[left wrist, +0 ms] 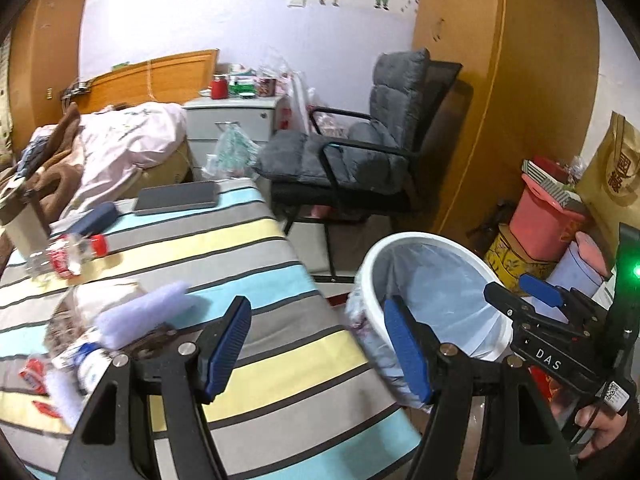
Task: Collect trash
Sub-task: 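Move both open tools back from the bin to the table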
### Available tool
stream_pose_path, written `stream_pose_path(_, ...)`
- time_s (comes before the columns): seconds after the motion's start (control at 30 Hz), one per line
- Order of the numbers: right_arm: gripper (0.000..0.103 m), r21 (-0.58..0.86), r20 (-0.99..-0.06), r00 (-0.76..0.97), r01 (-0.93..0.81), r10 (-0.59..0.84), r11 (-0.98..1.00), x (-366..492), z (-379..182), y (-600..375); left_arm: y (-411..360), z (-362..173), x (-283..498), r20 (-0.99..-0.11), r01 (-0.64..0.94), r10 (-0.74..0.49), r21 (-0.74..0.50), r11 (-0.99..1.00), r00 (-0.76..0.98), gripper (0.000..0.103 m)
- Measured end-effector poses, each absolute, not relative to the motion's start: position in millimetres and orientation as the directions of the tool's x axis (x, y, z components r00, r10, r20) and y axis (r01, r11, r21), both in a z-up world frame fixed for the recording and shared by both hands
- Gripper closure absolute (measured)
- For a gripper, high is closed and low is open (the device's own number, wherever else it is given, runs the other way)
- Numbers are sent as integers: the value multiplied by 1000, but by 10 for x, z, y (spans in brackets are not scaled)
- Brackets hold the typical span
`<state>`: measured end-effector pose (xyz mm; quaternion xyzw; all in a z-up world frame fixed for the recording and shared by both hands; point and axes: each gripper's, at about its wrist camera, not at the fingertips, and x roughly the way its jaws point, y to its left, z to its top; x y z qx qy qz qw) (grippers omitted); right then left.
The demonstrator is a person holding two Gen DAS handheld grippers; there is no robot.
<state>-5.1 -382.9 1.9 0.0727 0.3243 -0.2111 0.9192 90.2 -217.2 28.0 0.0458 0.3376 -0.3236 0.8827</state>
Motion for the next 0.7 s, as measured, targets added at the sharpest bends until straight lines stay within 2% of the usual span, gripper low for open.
stream_pose_path(0.4,38,24,-566,793,288,-225,957,74,81,-3233,-1261,241,829,-608,465,-429,-110,879,667,31)
stream_pose_path(0.7,38,31,-569,815,151,-107,988,281,17,-2783,-411,109,855,-612,289,-289,-103,952,736,31)
